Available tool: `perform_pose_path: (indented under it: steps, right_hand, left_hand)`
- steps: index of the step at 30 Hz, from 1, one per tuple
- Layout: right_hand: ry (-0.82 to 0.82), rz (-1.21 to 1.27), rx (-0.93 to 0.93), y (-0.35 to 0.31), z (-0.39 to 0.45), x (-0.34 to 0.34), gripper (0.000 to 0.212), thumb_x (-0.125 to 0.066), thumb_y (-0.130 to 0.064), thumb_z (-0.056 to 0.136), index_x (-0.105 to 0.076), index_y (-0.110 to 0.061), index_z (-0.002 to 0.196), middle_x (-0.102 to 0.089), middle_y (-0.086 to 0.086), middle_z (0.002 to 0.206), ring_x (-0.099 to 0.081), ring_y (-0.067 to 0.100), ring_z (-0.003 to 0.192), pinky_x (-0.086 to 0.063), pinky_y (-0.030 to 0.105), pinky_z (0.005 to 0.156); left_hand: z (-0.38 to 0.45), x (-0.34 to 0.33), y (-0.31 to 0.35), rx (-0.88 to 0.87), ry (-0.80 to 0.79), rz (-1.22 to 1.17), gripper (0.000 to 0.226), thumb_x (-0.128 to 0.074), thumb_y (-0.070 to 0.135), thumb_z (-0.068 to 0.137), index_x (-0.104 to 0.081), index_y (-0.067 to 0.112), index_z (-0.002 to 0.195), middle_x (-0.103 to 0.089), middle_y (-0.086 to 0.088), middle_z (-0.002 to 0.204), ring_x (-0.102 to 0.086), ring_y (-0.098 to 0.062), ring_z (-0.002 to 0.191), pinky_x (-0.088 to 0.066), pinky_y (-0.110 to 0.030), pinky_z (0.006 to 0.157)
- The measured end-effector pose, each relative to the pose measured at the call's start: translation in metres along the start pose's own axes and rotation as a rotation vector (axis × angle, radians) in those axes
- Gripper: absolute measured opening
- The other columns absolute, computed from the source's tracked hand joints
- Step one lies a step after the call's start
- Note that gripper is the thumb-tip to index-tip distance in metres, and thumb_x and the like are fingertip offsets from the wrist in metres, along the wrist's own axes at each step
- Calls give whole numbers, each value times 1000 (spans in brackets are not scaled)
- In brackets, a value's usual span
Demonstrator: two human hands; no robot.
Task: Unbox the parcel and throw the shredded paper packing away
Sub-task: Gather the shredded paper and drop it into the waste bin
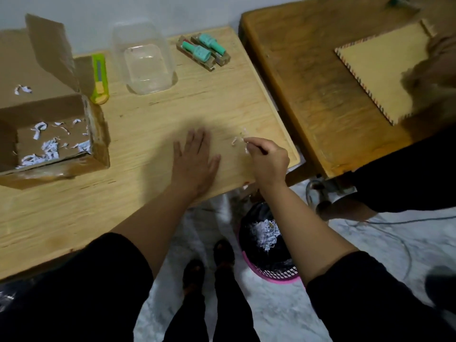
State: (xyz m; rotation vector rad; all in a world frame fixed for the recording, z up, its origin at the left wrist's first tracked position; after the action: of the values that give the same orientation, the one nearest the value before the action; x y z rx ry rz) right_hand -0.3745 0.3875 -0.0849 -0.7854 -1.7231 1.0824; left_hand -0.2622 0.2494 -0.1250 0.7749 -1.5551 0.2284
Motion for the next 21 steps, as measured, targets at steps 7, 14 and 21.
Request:
perform_pose_path:
  steps: [7, 14, 21]
  right_hand:
    - [83, -35, 7, 10, -12, 22, 14, -64, -10, 83, -75, -14, 91, -71, 3, 100, -62, 14, 98, -47, 26, 93]
    - [-33, -348, 286, -11, 0, -31, 17, -60, -9, 85, -72, -7, 97, -69, 10, 97, -61, 21, 92, -40, 18, 82]
    - [-360, -439, 417, -27, 18, -84, 50, -54, -4, 87, -47, -23, 133, -47, 9, 117, -46, 11, 94, -35, 3, 73]
  left_hand:
    - [-3, -6, 6, -35, -1, 32, 67, -26, 46, 96, -4, 11, 150, -2, -5, 159, 2, -21, 146, -1, -46, 116]
    - [-11, 5, -28, 70, 82, 20, 69, -25, 48, 95, -2, 11, 149, -1, -5, 159, 5, -19, 146, 4, -43, 118]
    - [-10, 5, -27, 79, 101, 15, 69, -22, 49, 94, -2, 12, 149, -3, -4, 159, 3, -17, 146, 2, -43, 118]
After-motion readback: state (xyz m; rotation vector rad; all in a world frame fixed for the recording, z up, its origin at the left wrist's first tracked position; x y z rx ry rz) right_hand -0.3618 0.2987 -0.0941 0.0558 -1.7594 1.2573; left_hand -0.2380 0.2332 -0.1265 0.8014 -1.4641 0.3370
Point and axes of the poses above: each hand's wrist, its own z-axis towards the middle knuckle, its own x-axis out of the back of the hand, y = z × x, the point moved 9 cm from there along z, towards the middle knuckle
